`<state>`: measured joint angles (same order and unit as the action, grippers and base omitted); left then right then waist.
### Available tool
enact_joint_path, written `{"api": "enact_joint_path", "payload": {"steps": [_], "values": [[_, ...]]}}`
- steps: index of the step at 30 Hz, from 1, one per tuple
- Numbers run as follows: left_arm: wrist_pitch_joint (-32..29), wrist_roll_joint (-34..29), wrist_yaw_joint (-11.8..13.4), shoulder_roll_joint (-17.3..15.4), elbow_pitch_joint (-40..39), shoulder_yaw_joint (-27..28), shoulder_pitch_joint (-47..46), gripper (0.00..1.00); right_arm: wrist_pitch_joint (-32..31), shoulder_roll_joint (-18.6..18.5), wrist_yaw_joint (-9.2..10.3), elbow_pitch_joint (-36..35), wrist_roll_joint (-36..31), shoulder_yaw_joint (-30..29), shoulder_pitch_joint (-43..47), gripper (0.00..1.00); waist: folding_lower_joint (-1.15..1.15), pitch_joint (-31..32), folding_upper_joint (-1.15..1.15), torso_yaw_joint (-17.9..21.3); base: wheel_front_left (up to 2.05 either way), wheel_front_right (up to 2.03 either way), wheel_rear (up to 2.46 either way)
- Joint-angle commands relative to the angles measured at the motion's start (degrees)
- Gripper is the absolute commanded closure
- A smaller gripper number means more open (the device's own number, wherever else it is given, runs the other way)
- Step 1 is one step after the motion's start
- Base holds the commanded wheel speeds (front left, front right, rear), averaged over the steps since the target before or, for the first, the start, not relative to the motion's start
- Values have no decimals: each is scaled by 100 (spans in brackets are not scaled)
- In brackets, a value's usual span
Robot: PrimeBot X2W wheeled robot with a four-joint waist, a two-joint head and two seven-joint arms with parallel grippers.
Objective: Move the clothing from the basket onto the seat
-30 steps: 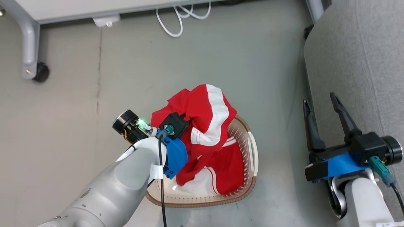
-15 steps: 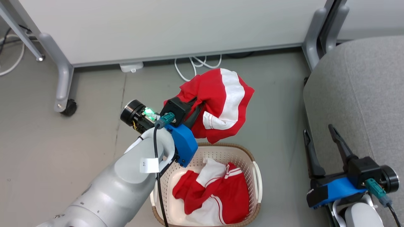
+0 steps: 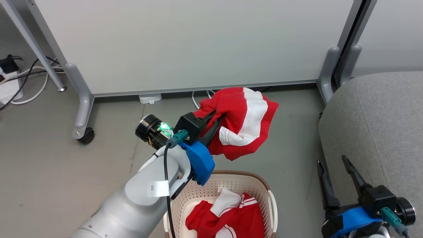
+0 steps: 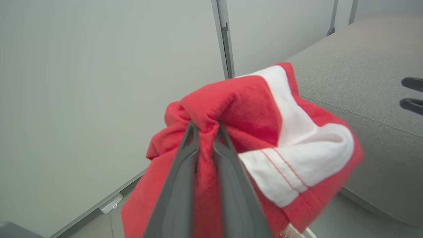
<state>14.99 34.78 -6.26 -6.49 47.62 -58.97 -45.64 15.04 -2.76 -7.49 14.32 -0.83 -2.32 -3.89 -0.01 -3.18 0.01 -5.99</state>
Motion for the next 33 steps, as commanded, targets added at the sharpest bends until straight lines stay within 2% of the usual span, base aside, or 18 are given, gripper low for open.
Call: {"api": "enact_joint_path", "payload": {"steps": [1, 12, 33], "values": [[29, -37, 4, -1, -50, 43, 87, 100, 22, -22, -1, 22, 49, 15, 119, 0, 1, 79, -1, -25, 0, 0, 0], [29, -142, -24, 6, -121, 92, 205, 100, 22, -21, -1, 35, 309, 224, 205, 0, 1, 243, -1, -57, 0, 0, 0], [29, -277, -64, 57, -169, 177, 177, 100, 21, -21, -1, -73, 1355, 1356, -429, 0, 1, 64, -1, -144, 0, 0, 0]]}}
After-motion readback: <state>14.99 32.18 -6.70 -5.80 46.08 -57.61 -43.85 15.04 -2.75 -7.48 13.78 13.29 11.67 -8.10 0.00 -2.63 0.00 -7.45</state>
